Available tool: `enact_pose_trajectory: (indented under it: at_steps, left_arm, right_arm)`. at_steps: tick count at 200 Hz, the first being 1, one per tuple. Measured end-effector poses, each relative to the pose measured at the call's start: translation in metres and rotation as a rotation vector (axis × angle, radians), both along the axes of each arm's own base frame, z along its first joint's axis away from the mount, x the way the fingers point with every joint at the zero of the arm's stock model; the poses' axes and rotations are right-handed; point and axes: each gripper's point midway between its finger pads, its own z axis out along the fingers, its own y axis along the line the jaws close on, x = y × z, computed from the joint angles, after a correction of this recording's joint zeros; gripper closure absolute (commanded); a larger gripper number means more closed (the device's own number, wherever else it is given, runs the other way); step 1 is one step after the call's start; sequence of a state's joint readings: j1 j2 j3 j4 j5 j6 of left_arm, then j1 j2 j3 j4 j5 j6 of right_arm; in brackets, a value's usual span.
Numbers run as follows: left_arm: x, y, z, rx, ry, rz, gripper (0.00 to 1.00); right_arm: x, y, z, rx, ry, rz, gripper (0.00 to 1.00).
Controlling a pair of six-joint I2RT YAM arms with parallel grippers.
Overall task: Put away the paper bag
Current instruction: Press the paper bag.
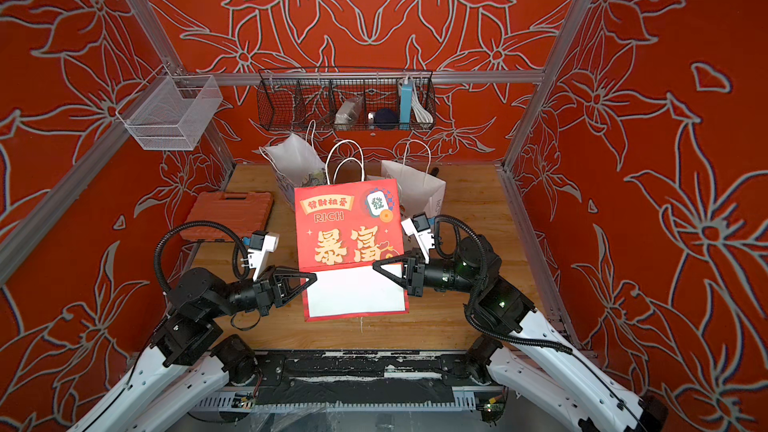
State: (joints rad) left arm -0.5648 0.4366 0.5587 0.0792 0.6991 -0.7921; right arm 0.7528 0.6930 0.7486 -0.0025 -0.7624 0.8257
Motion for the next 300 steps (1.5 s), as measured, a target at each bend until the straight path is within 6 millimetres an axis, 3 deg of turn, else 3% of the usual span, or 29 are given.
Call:
enact_pose_trajectory:
  at_steps: [5, 19, 33, 44, 67, 75, 88, 103, 116, 129, 159, 176, 179, 188, 195, 204, 219, 248, 252, 262, 272, 282, 300]
  left_arm:
    - [0.0, 0.0, 0.0, 0.002, -0.002, 0.0, 0.97]
    - [0.003, -0.002, -0.002, 0.01, -0.003, 0.002, 0.57]
    - [0.007, -0.002, -0.002, 0.011, -0.002, 0.016, 0.48]
    - [0.011, -0.002, -0.002, 0.01, 0.001, 0.028, 0.54]
    - [0.016, -0.003, 0.005, 0.002, -0.013, 0.05, 0.92]
    - [0.018, -0.003, 0.009, -0.003, -0.021, 0.056, 1.0]
    - [0.02, -0.003, 0.014, -0.006, -0.034, 0.06, 1.0]
    - [0.022, -0.003, 0.018, -0.007, -0.044, 0.07, 0.62]
    - [0.027, -0.001, 0.024, -0.015, -0.054, 0.101, 0.57]
    - [0.03, 0.001, 0.033, -0.024, -0.074, 0.129, 0.63]
    - [0.037, 0.01, 0.056, -0.053, -0.137, 0.206, 1.0]
    - [0.039, 0.011, 0.064, -0.058, -0.164, 0.223, 1.0]
    - [0.039, 0.011, 0.065, -0.058, -0.166, 0.224, 0.96]
    - [0.042, 0.011, 0.067, -0.057, -0.166, 0.235, 0.7]
    - [0.045, 0.012, 0.069, -0.058, -0.169, 0.252, 0.66]
    - [0.05, 0.014, 0.072, -0.064, -0.172, 0.282, 0.71]
    - [0.055, 0.019, 0.077, -0.074, -0.172, 0.324, 1.0]
    - [0.058, 0.026, 0.08, -0.068, -0.181, 0.374, 1.0]
    - [0.059, 0.027, 0.079, -0.062, -0.178, 0.38, 0.88]
    - [0.061, 0.031, 0.077, -0.048, -0.176, 0.407, 0.42]
    - [0.064, 0.038, 0.078, -0.035, -0.178, 0.457, 0.16]
    - [0.067, 0.049, 0.081, -0.021, -0.171, 0.523, 0.05]
    - [0.074, 0.078, 0.082, 0.035, -0.146, 0.689, 0.02]
  right_arm:
    - [-0.001, 0.0, 0.0, 0.001, -0.003, 0.002, 1.0]
    - [-0.002, -0.001, 0.001, 0.003, -0.01, 0.007, 1.0]
    - [-0.007, -0.002, -0.002, -0.008, -0.003, 0.03, 1.0]
    - [-0.011, -0.002, -0.005, -0.019, -0.001, 0.048, 1.0]
    - [-0.018, -0.004, -0.009, -0.035, 0.002, 0.076, 1.0]
    - [-0.02, -0.005, -0.01, -0.039, -0.001, 0.082, 1.0]
    - [-0.02, -0.005, -0.01, -0.042, -0.009, 0.083, 1.0]
    - [-0.022, -0.006, -0.01, -0.041, -0.02, 0.084, 1.0]
    - [-0.025, -0.007, -0.014, -0.055, -0.014, 0.097, 1.0]
    - [-0.027, -0.008, -0.017, -0.065, -0.009, 0.104, 1.0]
    - [-0.031, -0.009, -0.021, -0.08, -0.001, 0.125, 1.0]
    - [-0.031, -0.009, -0.021, -0.079, -0.005, 0.129, 1.0]
    - [-0.031, -0.009, -0.021, -0.08, -0.005, 0.129, 1.0]
    - [-0.031, -0.008, -0.021, -0.08, -0.007, 0.131, 1.0]
    - [-0.032, -0.008, -0.023, -0.084, -0.001, 0.138, 1.0]
    - [-0.034, -0.008, -0.025, -0.092, 0.009, 0.149, 1.0]
    - [-0.036, -0.008, -0.029, -0.103, 0.023, 0.164, 1.0]
    - [-0.034, -0.005, -0.031, -0.11, 0.03, 0.165, 1.0]
    - [-0.034, -0.005, -0.031, -0.112, 0.033, 0.165, 1.0]
    - [-0.032, -0.003, -0.034, -0.121, 0.043, 0.158, 1.0]
    - [-0.031, -0.001, -0.037, -0.134, 0.059, 0.15, 1.0]
    - [-0.03, 0.003, -0.044, -0.157, 0.08, 0.138, 1.0]
    - [-0.032, 0.015, -0.057, -0.209, 0.111, 0.125, 1.0]
